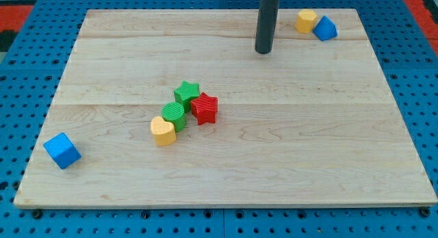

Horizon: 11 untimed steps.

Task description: Push the green star below the red circle

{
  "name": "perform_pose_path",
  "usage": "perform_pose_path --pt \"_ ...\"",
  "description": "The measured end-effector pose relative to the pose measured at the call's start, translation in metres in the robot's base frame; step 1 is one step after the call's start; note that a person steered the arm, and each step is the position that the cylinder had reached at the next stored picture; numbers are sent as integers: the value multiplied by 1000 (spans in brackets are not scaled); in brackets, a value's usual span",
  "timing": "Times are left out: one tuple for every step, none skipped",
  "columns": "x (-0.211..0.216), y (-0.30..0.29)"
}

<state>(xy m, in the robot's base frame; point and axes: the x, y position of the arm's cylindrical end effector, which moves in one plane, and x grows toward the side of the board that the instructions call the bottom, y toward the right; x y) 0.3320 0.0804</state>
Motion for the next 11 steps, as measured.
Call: perform_pose_path --pt "72 -15" --pt "110 -54" --pt "115 -70" --pt "140 -134" --pt "136 -190" --pt "117 -177" --pt "82 -176" --pt "80 -133" --pt "50 -103" --pt "31 -61" --pt "3 -21"
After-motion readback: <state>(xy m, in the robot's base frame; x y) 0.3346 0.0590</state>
